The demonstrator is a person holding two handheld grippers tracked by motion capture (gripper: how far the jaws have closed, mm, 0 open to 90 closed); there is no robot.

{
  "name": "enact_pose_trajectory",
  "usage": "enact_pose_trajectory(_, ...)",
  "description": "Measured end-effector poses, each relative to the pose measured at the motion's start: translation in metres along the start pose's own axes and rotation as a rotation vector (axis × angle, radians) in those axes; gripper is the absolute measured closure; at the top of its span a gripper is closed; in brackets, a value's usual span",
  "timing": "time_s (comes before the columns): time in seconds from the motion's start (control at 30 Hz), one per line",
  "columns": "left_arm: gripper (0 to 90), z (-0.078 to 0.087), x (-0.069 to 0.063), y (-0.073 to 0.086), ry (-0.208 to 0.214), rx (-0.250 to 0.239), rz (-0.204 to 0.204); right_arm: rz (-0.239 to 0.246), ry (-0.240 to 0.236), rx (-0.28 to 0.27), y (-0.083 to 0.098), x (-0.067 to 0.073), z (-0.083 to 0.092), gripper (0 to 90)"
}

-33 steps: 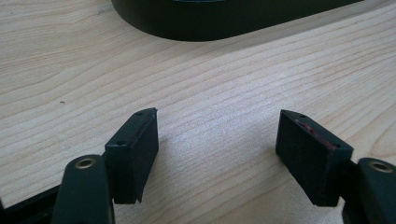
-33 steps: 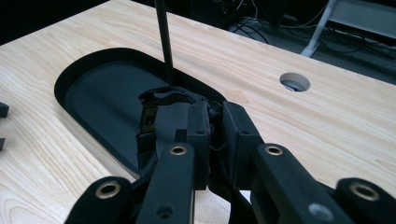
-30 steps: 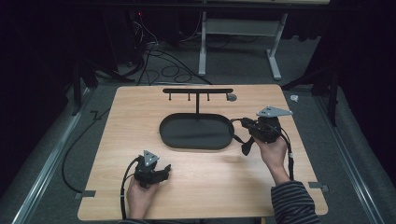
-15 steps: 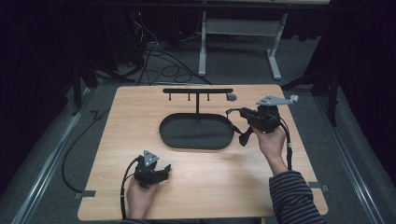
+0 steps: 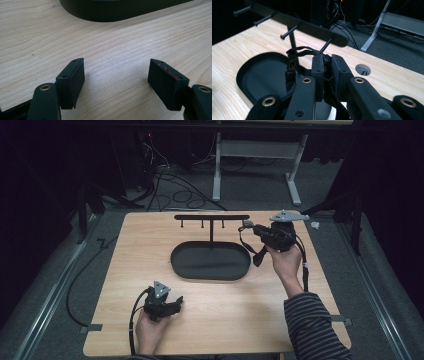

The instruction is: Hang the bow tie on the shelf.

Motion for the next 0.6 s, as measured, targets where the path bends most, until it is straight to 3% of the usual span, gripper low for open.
enact_pose_trajectory(0.5, 29.7, 0.000, 0.000, 0.000, -0.001, 0.001, -0.005, 0.005, 0.030, 0.030, -0.009, -0.003, -0.023, 82.6)
enact_pose_trajectory(0.6, 29.6, 0.000, -0.001, 0.000, 0.000, -0.001, -0.005, -0.012, 0.033, 0.039, -0.008, -0.004, -0.027, 82.6)
Point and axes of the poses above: each handheld gripper's, and its own axes: z roughly backward along the jaws, y roughly out of its underside, x roughly to its left, the point moved 8 cm from there along -z, roughly forward along the jaws, and after that the axes turned 9 degrees about y, right-handed, at the moved point
